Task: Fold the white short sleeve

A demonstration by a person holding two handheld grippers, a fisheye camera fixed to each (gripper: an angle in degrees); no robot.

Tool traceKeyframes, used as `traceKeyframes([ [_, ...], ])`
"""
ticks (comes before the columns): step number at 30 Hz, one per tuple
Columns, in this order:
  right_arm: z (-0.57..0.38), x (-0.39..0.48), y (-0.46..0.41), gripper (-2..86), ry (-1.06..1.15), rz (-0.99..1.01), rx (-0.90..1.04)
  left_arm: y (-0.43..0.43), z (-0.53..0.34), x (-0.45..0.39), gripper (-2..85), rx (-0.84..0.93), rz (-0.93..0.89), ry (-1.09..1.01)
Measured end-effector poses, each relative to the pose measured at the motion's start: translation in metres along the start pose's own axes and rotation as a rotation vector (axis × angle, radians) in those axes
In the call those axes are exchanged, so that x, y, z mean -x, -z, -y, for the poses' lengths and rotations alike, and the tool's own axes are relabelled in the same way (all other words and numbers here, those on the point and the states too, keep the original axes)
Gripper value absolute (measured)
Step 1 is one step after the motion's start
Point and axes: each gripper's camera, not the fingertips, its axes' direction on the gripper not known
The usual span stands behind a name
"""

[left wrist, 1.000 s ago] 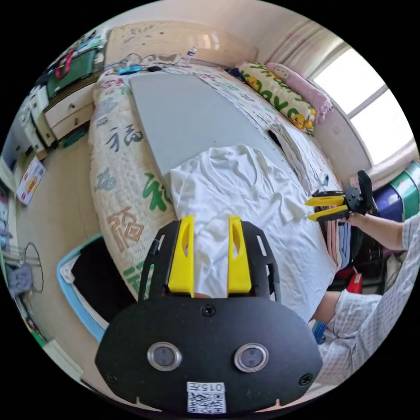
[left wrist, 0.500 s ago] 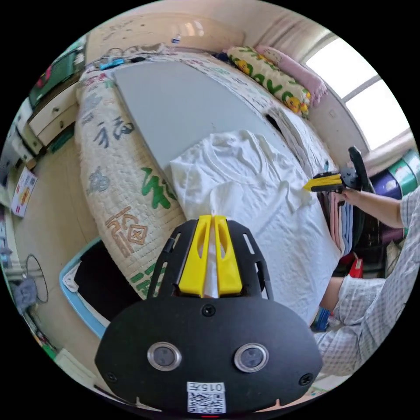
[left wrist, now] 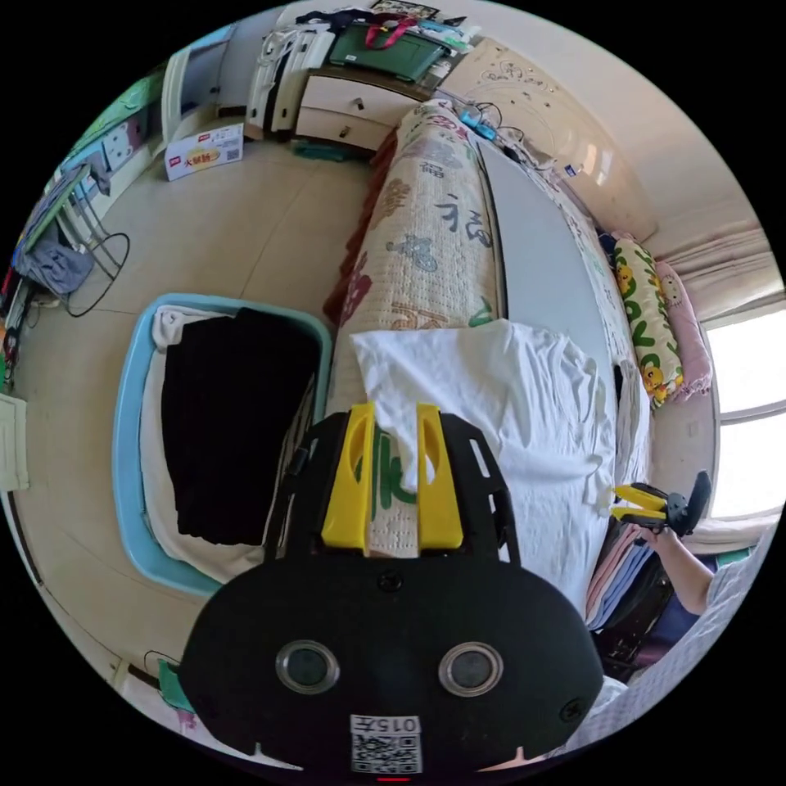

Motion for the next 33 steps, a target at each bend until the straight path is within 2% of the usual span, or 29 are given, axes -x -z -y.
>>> traceKeyframes([
  [5, 0.008, -0.002, -0.019, 3.1, 0.028, -0.116, 0.065, -0.008, 0.005, -0.023, 3.9, 0.09, 0.054, -0.088],
  [8, 0.013, -0.027, -0.003, 0.0, -0.086, -0.143, 0.052, 0.002, 0.005, -0.027, 2.1, 0.076, 0.045, -0.075],
  [11, -0.009, -0.097, 0.045, -0.1, -0.361, -0.075, -0.089, 0.009, 0.003, -0.03, 1.6, 0.068, 0.034, -0.062],
  [13, -0.048, -0.165, 0.078, 0.1, -0.646, -0.157, -0.171, 0.011, 0.002, -0.034, 1.7, 0.073, 0.036, -0.07],
  [16, -0.091, -0.232, 0.082, 0.8, -0.888, -0.182, -0.11, 0.012, 0.001, -0.039, 2.2, 0.08, 0.034, -0.069],
  [18, -0.103, -0.246, 0.086, 2.7, -0.964, -0.263, -0.064, 0.016, 0.0, -0.04, 2.8, 0.07, 0.041, -0.065],
  [21, -0.097, -0.235, 0.11, 4.4, -0.944, -0.263, -0.14, 0.034, 0.001, -0.048, 4.3, 0.019, 0.093, -0.06],
  [24, -0.041, -0.198, 0.118, 3.4, -0.699, -0.149, -0.233, 0.055, 0.013, -0.085, 4.5, -0.081, 0.102, -0.213],
  [28, 0.074, -0.156, 0.08, 4.2, -0.42, -0.003, -0.225, 0.027, 0.055, -0.15, 4.8, -0.026, -0.022, -0.403],
  [31, 0.137, -0.143, 0.053, 10.1, -0.369, 0.01, -0.153, -0.008, 0.079, -0.192, 6.5, 0.048, -0.01, -0.484],
  [33, 0.159, -0.138, 0.045, 10.9, -0.362, 0.041, -0.138, -0.021, 0.082, -0.213, 7.4, 0.058, -0.021, -0.516],
])
